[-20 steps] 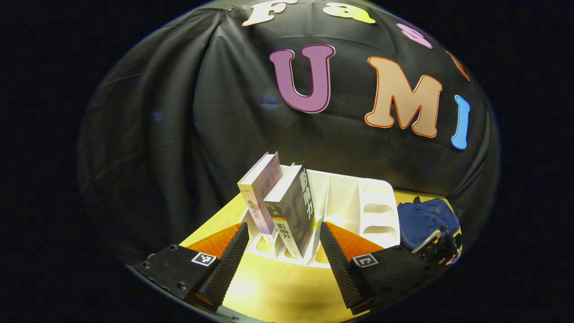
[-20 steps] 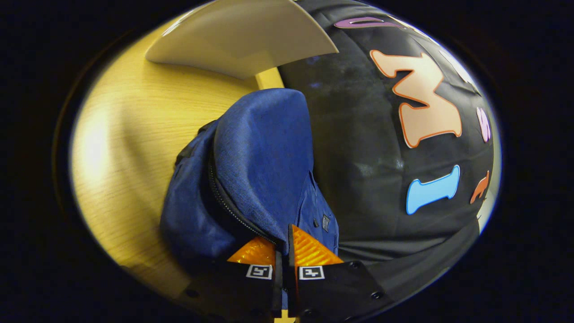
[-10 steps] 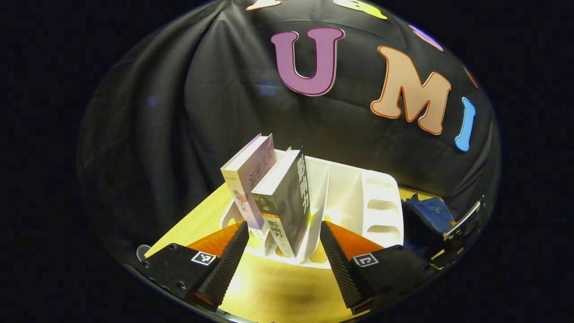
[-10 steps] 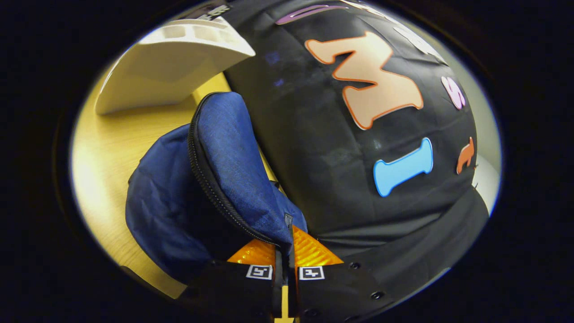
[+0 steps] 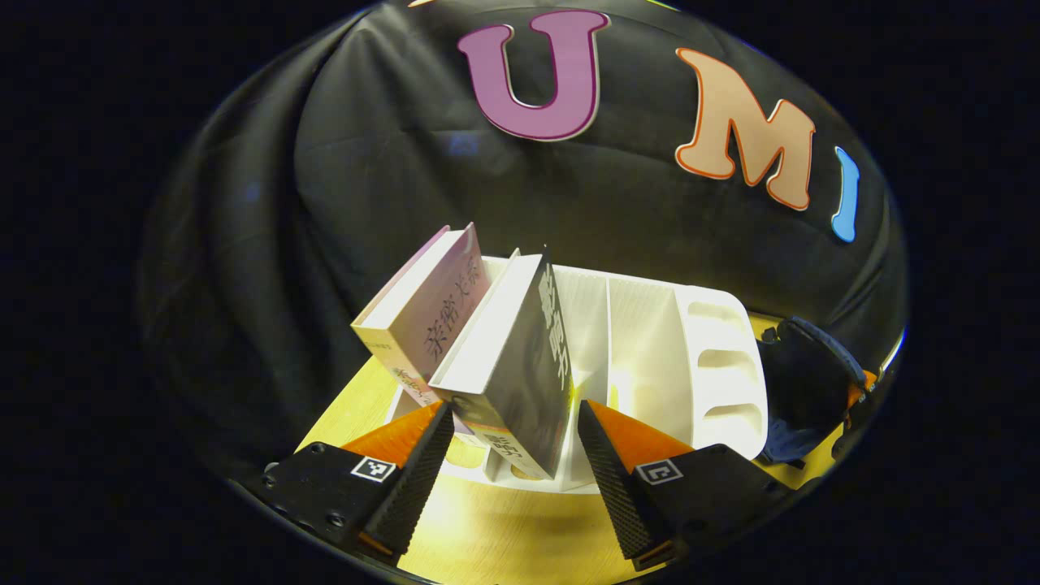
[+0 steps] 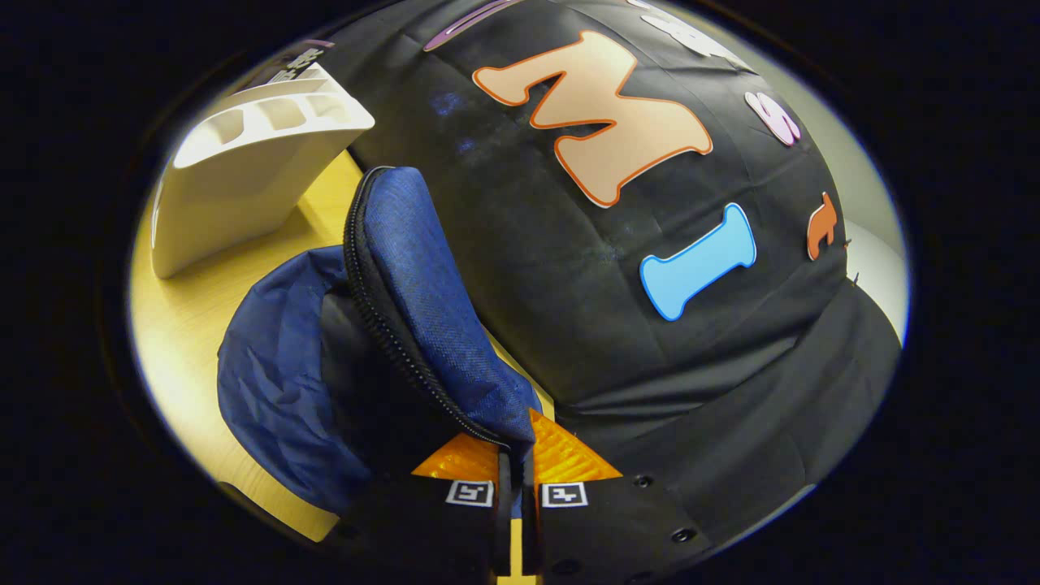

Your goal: Open the schoolbag, grab two books from the bookshelf and put them into the schoolbag.

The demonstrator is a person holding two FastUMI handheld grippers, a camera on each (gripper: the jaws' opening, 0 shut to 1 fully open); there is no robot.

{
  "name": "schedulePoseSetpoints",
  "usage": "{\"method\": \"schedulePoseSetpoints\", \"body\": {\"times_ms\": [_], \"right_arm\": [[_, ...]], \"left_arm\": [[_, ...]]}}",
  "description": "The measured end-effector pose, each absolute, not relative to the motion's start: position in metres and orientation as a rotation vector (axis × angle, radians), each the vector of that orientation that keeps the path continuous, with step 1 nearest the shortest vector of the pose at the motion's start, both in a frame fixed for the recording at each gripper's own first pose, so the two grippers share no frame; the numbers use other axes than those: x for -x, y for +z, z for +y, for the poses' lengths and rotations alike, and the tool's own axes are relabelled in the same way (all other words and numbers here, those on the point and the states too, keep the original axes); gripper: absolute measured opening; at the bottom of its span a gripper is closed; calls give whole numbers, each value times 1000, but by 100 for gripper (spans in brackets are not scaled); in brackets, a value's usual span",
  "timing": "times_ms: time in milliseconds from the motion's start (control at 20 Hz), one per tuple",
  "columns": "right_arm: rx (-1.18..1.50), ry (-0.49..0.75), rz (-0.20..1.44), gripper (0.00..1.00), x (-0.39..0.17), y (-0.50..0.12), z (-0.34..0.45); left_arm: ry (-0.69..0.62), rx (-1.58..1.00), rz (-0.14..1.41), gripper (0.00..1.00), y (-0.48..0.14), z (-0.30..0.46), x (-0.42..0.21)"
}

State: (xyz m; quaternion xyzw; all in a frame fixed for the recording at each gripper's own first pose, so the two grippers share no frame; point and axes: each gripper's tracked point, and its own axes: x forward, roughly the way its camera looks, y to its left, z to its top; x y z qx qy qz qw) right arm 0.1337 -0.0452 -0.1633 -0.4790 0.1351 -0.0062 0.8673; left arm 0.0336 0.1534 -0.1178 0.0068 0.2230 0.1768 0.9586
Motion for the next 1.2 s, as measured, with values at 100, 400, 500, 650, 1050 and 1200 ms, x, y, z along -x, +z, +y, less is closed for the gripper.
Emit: {"method": "schedulePoseSetpoints", "body": {"times_ms": [100,400,500,650,1050,1200], "right_arm": [[989,-18,291,9,-132,-163,-46],[976,-17,302,7,-126,-162,-49],[965,-20,305,8,-126,-163,-49],[952,-18,310,8,-125,-164,-47],[954,-5,315,7,-120,-166,-46],[954,1,318,7,-120,-166,-46]], "left_arm": [[351,-31,476,89,-118,153,-38],[291,-101,552,78,-110,147,-47],[275,-137,610,76,-108,147,-49],[227,-96,714,76,-114,140,-56],[132,-75,982,68,-119,141,-69],[122,-104,1042,66,-120,145,-82]]}}
